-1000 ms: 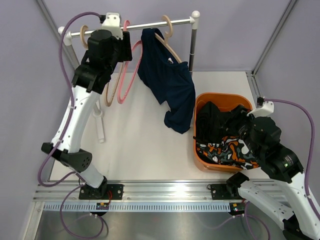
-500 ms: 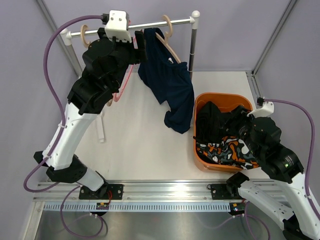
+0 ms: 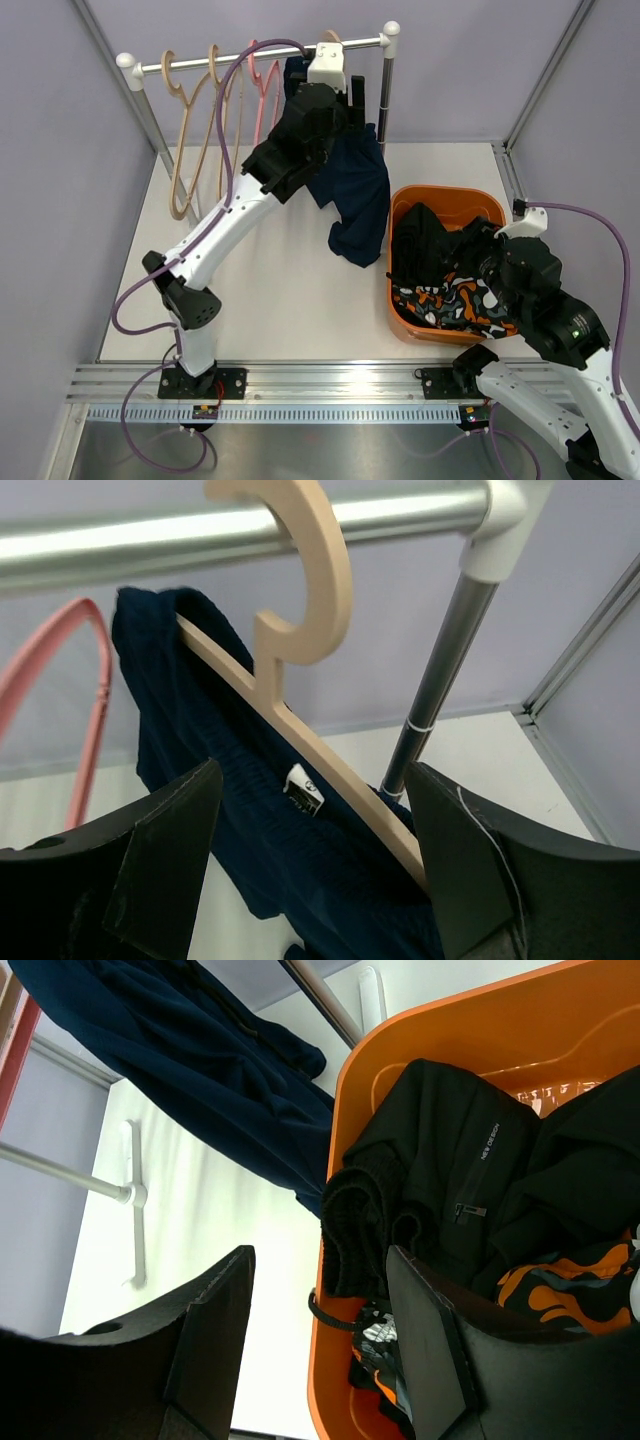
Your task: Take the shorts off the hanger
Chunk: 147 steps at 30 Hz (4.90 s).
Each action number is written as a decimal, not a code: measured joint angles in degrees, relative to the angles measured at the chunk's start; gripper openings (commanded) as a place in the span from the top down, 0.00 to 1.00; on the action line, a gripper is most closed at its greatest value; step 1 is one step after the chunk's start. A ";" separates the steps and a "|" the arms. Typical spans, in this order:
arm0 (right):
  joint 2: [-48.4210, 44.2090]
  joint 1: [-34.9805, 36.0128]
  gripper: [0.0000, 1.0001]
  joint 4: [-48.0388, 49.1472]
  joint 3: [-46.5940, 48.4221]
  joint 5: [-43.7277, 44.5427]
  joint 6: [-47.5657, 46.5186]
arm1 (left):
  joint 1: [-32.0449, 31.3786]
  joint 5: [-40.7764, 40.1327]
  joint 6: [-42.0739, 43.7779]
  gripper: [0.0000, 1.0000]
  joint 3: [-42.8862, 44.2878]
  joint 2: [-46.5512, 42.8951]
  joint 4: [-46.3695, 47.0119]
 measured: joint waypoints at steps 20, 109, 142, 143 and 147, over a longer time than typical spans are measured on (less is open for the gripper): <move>-1.25 0.00 0.36 -2.86 0.02 0.11 -0.13 | 0.22 -11.98 0.39 0.22 5.70 11.74 11.58; 46.01 13.44 1.00 8.98 32.09 2.14 -6.51 | -7.21 20.83 -0.81 1.00 -34.84 -41.20 -27.50; 46.71 3.85 1.00 9.22 25.16 -9.05 -5.68 | -7.65 23.26 -1.64 1.00 -39.60 -51.25 -19.58; 46.58 6.45 1.00 9.25 25.05 -7.87 -5.66 | -7.65 22.47 -1.81 1.00 -40.24 -51.58 -18.36; 46.31 21.03 1.00 9.44 25.07 -2.86 -5.60 | -7.65 18.69 -2.78 1.00 -42.99 -52.22 -12.00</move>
